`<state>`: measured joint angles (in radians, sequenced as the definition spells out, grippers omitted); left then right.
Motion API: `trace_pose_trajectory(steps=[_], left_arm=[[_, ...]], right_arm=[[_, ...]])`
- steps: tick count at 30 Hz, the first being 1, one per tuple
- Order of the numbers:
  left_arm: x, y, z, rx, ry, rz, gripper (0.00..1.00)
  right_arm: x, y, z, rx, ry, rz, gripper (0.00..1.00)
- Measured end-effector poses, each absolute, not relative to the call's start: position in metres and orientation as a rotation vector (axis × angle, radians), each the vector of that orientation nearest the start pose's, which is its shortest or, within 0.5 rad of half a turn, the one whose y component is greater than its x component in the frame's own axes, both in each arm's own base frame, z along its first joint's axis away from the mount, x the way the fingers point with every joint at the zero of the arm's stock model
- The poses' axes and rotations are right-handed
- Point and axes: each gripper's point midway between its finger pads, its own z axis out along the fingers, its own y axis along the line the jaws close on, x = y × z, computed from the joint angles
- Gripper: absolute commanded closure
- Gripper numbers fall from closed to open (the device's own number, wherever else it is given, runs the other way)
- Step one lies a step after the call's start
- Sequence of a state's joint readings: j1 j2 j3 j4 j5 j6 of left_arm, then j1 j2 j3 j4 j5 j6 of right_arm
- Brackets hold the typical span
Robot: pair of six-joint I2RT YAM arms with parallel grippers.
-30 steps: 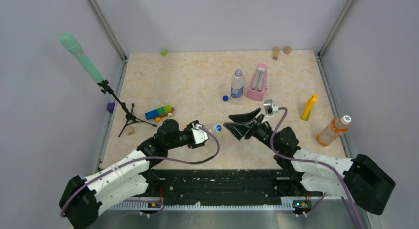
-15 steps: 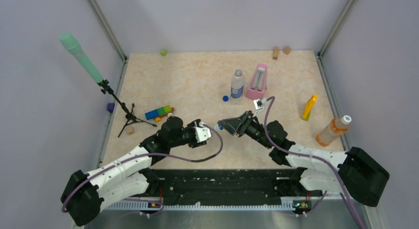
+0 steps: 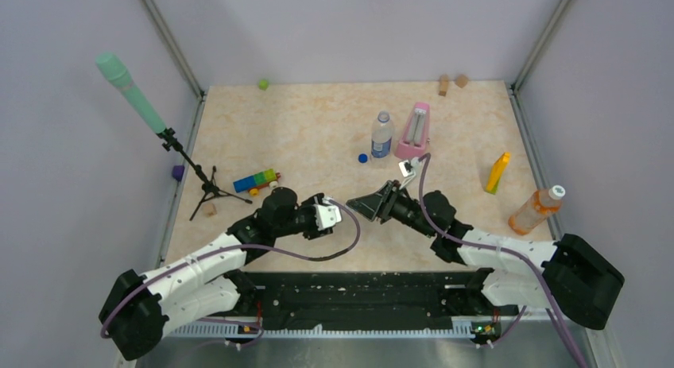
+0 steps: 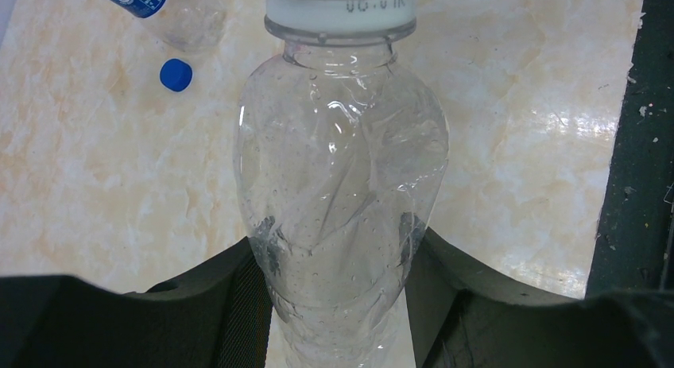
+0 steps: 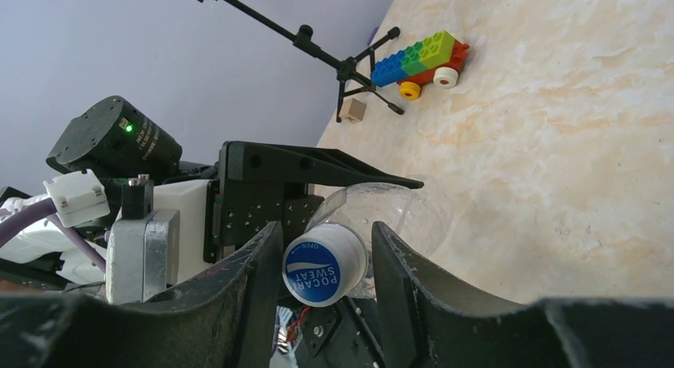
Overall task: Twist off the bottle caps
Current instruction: Unscrew the bottle cap from the plastic bottle.
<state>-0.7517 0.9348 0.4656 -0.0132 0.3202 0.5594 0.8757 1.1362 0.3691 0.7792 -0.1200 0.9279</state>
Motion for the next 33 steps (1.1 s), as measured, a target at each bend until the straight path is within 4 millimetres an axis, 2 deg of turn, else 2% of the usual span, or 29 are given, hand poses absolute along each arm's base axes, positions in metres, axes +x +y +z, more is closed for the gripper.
trace_pose_trajectory(steps=[2,8,14,17,20,27,33], left_arm=[[0.204,-0.238,0.122,1.407,1.504,-0.448,1.00],[0.205,-0.239,0.122,1.409,1.507,-0.449,1.00],[0.204,-0.238,0.117,1.419,1.523,-0.451,1.00],[0.203,-0.238,0.116,1.423,1.527,-0.452,1.00],[0.202,-0.237,0.115,1.427,1.531,-0.455,1.00],[0.198,-0.236,0.119,1.419,1.526,-0.470,1.00],[0.193,-0.240,0.131,1.413,1.473,-0.503,1.00]], right_arm=[[0.196,0.321,0.205,-0.067,1.773,1.469,0.50],[0.194,0.321,0.197,-0.097,1.801,1.451,0.51],[0.192,0.319,0.193,-0.128,1.815,1.426,0.80],[0.192,0.318,0.190,-0.145,1.819,1.401,0.90],[0.192,0.316,0.188,-0.181,1.819,1.368,0.95],[0.190,0.313,0.191,-0.322,1.780,1.285,0.96],[0.188,0.308,0.202,-0.374,1.720,1.256,0.95]])
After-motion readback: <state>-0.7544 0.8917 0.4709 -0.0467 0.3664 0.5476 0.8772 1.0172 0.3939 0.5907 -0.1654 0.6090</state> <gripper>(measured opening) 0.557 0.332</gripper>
